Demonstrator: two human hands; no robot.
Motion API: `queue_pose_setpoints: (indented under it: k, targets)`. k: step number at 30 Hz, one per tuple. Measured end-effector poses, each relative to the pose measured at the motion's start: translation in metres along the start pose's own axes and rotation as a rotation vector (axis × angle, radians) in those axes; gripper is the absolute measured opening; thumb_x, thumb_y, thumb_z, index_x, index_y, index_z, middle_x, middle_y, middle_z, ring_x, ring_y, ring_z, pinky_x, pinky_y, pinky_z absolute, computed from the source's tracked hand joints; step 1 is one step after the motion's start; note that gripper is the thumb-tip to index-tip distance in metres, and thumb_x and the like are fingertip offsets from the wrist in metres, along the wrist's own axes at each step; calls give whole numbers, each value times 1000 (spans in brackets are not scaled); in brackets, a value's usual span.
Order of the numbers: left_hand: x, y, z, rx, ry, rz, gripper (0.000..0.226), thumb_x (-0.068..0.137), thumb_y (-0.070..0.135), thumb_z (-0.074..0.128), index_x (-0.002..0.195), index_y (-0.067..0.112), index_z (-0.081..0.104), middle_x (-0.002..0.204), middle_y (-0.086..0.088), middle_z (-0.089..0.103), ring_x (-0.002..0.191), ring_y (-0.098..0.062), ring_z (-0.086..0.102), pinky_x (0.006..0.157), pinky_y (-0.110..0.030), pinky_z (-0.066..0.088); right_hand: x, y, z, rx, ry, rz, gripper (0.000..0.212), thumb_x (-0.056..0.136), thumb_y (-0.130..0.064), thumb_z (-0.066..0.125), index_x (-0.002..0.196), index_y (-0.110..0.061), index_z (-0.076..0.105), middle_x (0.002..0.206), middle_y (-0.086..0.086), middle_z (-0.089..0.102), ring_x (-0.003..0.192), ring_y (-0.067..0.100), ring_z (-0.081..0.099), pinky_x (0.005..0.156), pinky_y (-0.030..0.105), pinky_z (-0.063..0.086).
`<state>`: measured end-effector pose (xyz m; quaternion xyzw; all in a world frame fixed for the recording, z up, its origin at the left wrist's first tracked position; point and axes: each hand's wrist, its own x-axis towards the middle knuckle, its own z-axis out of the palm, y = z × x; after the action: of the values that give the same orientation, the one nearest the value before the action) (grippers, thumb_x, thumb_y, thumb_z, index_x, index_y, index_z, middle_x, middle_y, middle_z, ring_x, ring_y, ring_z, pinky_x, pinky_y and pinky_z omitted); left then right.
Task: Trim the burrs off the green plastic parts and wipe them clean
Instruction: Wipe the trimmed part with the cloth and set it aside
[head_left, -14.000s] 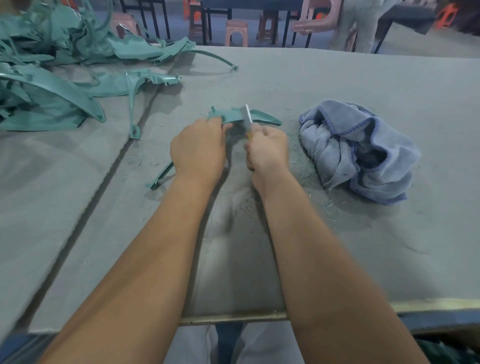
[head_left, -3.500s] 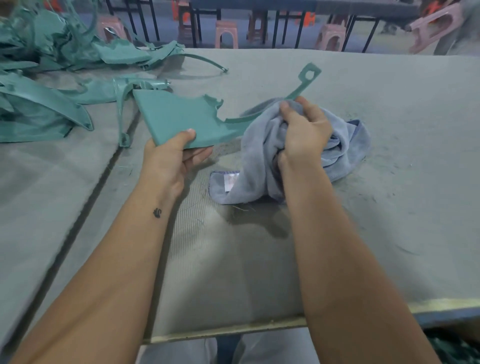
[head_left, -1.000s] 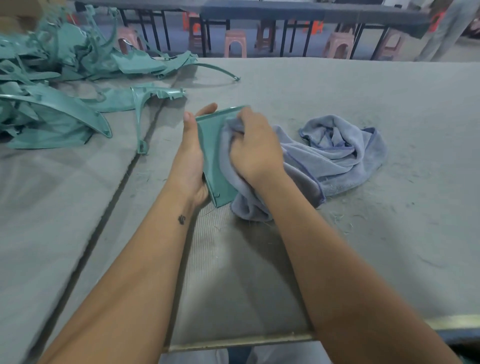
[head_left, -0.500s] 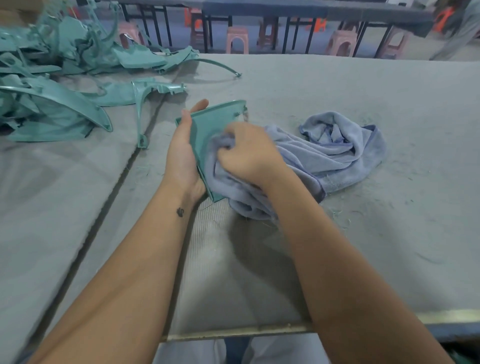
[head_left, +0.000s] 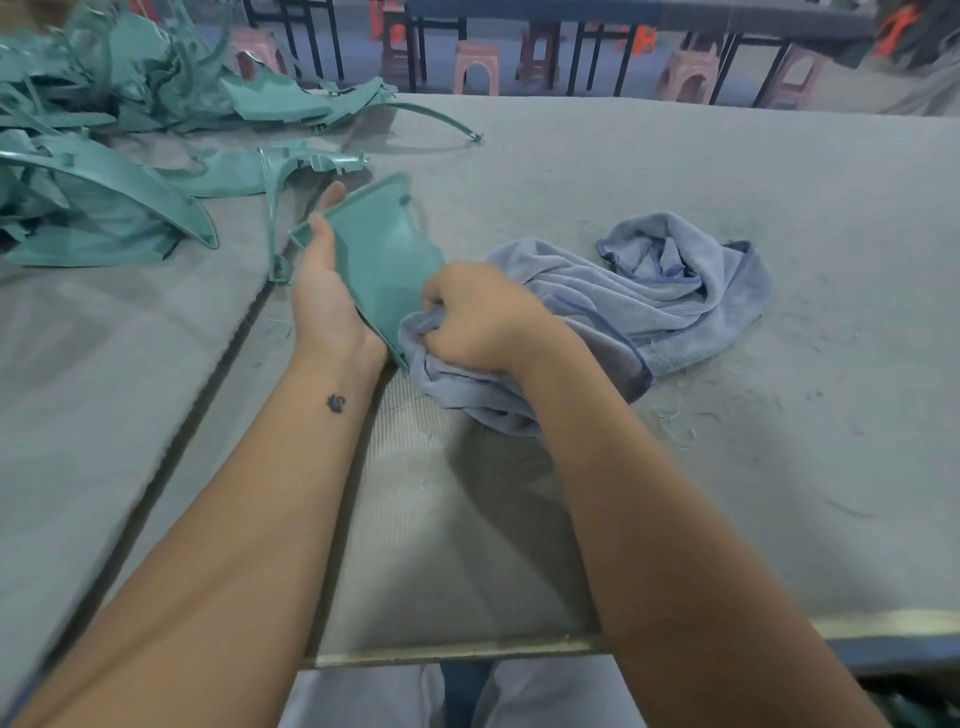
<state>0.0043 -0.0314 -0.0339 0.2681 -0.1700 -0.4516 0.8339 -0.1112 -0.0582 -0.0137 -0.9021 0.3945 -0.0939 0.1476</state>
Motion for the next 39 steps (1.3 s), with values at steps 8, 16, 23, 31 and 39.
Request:
queue_pose_setpoints:
  k: [8,16,23,31,39]
  targets:
    - [0,-9,1,-105,14,-63,32,106,35,32,117,18,57,114,-15,68,98,-32,68,89,-46,54,0,9,2,216,359,64,9,88,-11,48,84,-16,41,75,0,49,74,25,47,61,35,35]
    - [-3,-1,2,-133,35,0,34,106,32,32,118,16,58,129,-18,62,109,-35,64,100,-51,48,-6,-2,-1,385,234,-106,21,85,-8,57,70,-17,46,65,-1,50,67,19,47,61,28,38]
    - [-12,-6,12,-89,-87,-63,34,106,33,33,117,16,60,108,-13,72,96,-30,70,86,-45,57,12,1,7,101,574,84,7,90,-10,46,95,-15,45,86,2,46,78,25,43,67,36,32]
    - [-17,-10,14,-59,-82,-135,35,105,35,34,117,18,62,99,-12,74,90,-27,71,80,-39,58,20,-10,13,146,585,-24,17,93,-9,48,86,-20,38,82,0,51,80,25,51,67,33,27]
    - [-21,-4,21,-82,-183,-116,37,106,32,33,133,16,51,98,-10,73,90,-25,70,81,-38,57,10,-9,10,-74,651,29,23,91,-9,47,114,-12,47,104,8,58,90,29,58,69,37,37]
